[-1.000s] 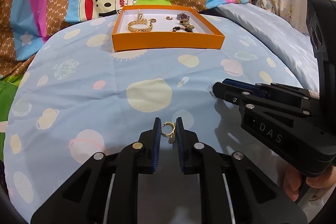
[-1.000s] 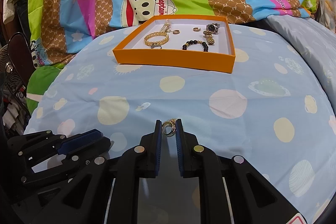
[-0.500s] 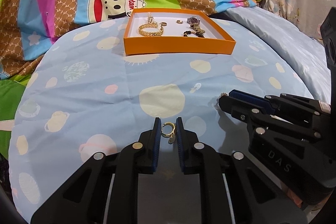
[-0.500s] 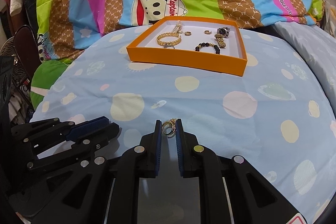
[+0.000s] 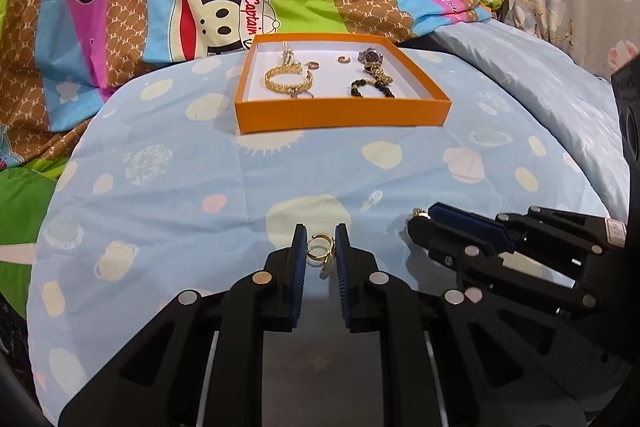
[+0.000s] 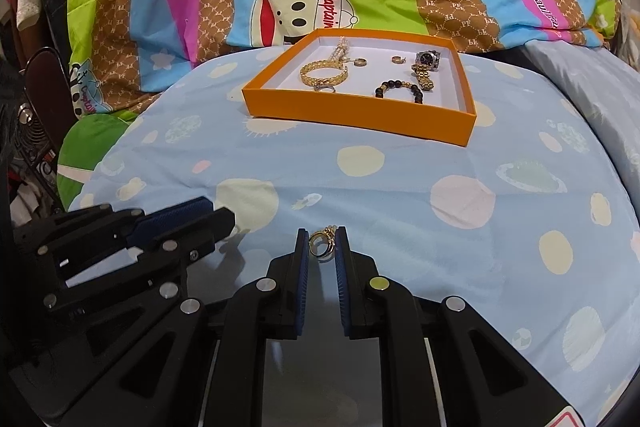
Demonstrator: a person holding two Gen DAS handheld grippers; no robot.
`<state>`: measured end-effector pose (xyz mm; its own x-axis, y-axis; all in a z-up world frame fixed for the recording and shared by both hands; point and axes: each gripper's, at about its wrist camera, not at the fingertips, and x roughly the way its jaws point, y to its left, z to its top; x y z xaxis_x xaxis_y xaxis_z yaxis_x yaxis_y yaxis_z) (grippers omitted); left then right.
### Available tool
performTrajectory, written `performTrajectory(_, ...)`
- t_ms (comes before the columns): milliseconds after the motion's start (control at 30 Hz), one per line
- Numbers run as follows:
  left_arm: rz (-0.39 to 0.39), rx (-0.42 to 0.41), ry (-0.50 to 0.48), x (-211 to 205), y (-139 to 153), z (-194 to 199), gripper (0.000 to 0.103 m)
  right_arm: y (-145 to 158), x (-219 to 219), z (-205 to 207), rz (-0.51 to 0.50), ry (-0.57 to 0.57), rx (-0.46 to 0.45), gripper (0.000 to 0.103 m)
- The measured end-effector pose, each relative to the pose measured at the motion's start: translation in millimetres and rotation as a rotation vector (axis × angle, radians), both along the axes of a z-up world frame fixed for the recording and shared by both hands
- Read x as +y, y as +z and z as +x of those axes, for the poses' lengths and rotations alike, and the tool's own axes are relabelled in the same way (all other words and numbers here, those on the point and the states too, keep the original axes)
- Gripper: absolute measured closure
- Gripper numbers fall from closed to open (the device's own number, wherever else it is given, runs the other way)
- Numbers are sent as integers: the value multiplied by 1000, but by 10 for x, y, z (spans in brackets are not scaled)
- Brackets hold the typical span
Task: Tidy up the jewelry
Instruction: 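Carry both earrings with both tools over the orange box, then open both tools to release the earrings into the box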
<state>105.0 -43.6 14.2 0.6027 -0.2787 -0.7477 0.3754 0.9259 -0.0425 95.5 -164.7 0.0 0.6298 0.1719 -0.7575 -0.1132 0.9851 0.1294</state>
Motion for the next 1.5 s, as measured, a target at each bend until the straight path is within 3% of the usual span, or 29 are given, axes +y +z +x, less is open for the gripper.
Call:
performTrajectory(233,14,-93,-29,-158,410,382,89,348,-193,359,2,0,-47,90)
performTrajectory(367,14,-150,-20,-272,622,744,89,522,-408,790,29,-50,-79,90)
performTrajectory(467,-10,-146,-13,-332,671,1074,89,546,-547,1110,53,-85,-80,90)
performTrajectory(767,-3,-84,32,-553,294,1880,89,354,-666,1821,73,-135,-48,90)
performTrajectory(1000,5,-62,36,-575,93,2022,89,130,-674,1991,62,-137,-19,90)
performTrajectory(1300,-13,-63,40,-563,66,2053,89,118,-664,2019,64,-130,-28,89)
performTrajectory(1400,-13,-72,45,-566,66,2040,79,129,-664,2015,57,-131,-38,86)
performTrajectory(1500,-9,-85,51,-565,81,2026,76,145,-663,2002,52,-134,-49,85)
